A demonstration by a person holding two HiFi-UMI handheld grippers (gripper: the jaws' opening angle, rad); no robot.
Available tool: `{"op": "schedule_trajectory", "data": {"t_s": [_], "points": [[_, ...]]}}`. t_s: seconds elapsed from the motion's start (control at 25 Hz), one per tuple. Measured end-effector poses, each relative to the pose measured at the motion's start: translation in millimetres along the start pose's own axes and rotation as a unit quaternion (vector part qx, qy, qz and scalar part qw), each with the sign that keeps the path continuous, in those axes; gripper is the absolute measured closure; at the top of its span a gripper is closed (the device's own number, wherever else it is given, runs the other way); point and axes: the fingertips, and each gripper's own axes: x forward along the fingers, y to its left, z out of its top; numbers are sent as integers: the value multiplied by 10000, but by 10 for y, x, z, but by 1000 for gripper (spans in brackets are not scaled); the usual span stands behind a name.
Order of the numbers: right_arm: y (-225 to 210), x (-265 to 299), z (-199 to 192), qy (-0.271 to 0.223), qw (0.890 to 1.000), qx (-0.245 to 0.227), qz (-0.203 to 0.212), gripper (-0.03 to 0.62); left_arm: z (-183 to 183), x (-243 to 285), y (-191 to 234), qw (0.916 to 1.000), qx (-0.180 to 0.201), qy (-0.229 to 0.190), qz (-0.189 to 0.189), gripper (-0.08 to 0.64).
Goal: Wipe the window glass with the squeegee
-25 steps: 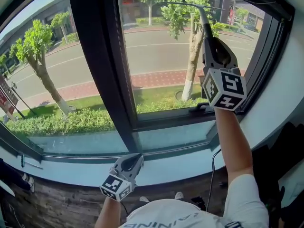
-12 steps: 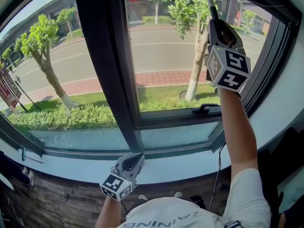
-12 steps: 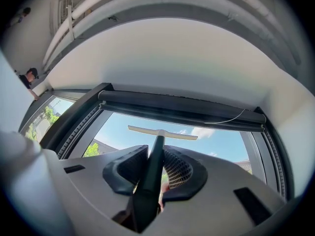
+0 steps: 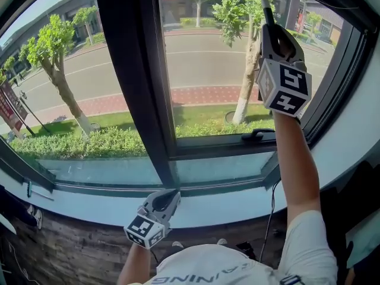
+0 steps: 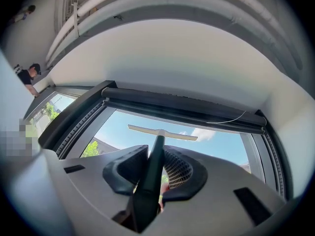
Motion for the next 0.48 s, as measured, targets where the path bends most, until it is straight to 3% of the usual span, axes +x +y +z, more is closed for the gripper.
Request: {"op": "schedule_trajectory", "data": {"t_s": [0.48], "points": [[140,-334,-352,361,9993,-73,104,494,21,-3,-28,10000,-16,17,-11,546]]}}
